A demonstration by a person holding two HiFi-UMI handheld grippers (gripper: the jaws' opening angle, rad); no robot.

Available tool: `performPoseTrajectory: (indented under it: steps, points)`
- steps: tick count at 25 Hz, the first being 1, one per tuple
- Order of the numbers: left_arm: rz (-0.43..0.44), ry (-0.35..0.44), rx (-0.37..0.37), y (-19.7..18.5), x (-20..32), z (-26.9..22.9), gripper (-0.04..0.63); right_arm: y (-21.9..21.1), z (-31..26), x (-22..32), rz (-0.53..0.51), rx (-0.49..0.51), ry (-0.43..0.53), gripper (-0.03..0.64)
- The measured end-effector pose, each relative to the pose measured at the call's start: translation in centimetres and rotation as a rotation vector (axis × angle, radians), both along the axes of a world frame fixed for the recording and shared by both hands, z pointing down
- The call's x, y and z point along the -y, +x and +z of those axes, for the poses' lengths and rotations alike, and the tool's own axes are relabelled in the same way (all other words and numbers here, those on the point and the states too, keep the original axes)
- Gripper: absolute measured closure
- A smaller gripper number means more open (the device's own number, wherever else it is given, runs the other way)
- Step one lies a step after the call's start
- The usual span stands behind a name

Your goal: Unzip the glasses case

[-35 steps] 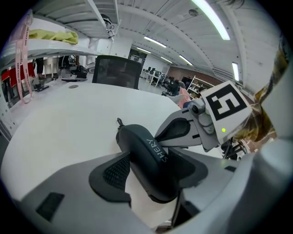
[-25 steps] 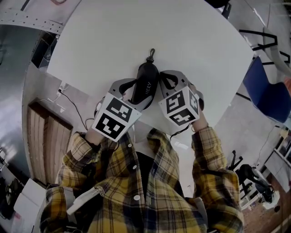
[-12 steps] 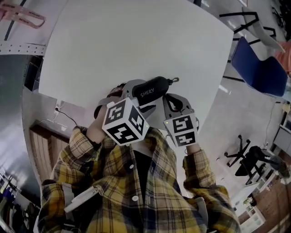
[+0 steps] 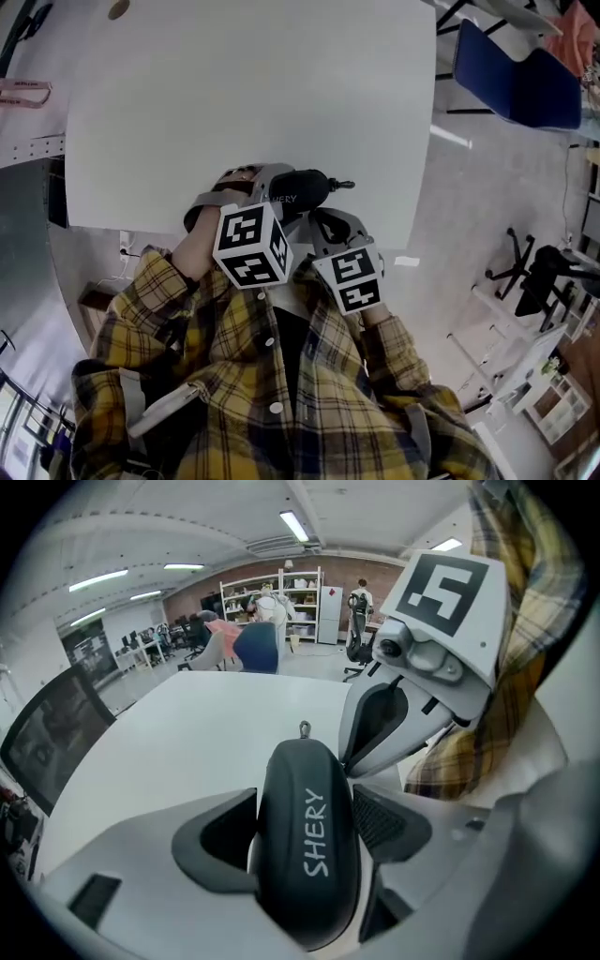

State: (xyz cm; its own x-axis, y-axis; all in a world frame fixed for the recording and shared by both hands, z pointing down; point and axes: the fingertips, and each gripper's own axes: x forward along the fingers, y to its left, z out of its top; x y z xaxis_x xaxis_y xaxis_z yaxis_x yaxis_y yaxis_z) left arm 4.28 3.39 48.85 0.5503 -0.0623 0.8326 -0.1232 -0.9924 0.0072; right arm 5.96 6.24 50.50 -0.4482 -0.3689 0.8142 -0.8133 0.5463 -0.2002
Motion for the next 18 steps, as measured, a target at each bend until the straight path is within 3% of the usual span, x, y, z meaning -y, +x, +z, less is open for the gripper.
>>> performPoseTrajectory:
  steps: [6,18]
  points:
    - [0.028,0.003,-0.044,0.4,-0.4,-0.1,0.270,0.8,-0.1,-0.1,-0.019,-0.042,0.053,0.618]
    - [0.045,0.015,-0.055,1.0,-1.6,0.2,0.273,3.3,0.3,-0.3,-0.125,-0.179,0.132,0.618]
